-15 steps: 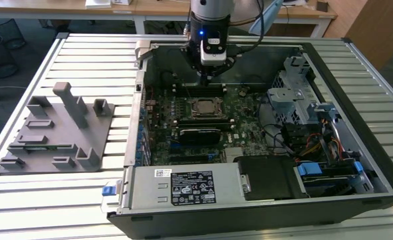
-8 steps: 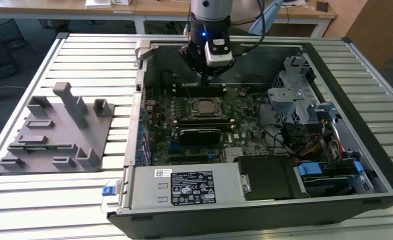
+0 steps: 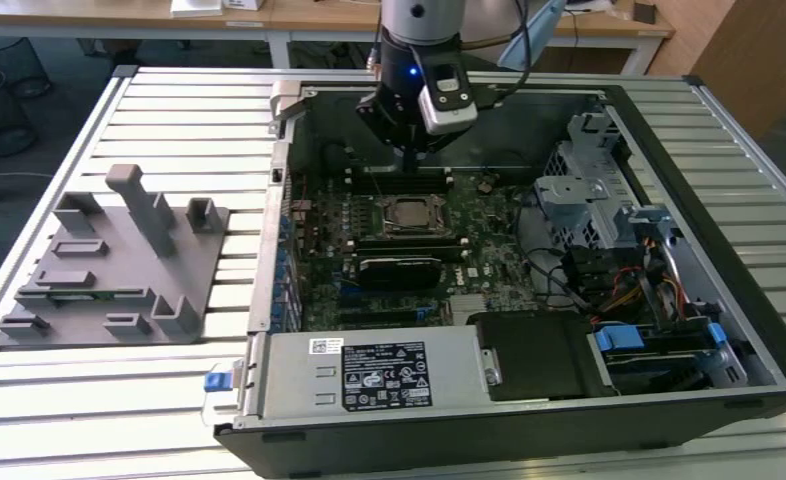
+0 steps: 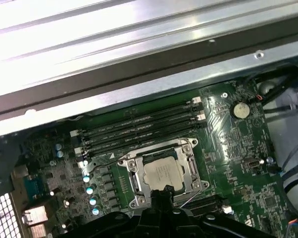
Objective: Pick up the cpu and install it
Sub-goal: 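Install the first cpu locking lever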
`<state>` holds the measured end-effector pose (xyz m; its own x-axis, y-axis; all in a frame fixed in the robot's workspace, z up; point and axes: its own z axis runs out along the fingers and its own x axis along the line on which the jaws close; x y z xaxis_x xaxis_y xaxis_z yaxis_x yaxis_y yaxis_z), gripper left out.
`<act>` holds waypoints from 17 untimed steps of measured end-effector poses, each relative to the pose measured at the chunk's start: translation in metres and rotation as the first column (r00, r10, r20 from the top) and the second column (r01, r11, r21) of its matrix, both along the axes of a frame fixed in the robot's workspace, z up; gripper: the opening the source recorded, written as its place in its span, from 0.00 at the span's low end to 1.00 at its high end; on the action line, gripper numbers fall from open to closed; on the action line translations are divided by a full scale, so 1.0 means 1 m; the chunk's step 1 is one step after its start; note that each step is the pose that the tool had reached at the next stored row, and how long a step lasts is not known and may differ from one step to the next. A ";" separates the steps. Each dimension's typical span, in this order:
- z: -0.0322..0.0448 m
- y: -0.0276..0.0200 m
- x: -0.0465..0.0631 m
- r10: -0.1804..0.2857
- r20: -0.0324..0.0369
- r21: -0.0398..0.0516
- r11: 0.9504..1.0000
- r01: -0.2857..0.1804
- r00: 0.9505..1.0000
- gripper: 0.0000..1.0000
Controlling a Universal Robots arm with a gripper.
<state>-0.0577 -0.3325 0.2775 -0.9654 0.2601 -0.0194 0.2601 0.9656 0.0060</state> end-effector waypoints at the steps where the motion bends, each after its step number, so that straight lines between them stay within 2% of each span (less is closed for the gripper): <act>1: -0.0003 0.0000 0.000 0.018 0.000 0.000 1.000 -0.018 1.000 0.11; 5: -0.0013 0.0000 0.000 0.091 0.000 0.000 0.996 -0.091 0.996 0.11; 10: -0.0019 0.0000 0.000 0.173 0.000 -0.001 0.985 -0.173 0.985 0.11; 14: -0.0023 0.0000 -0.003 0.199 0.000 -0.001 0.980 -0.199 0.980 0.11; 17: -0.0024 0.0000 -0.008 0.201 0.000 -0.001 0.980 -0.201 0.980 0.11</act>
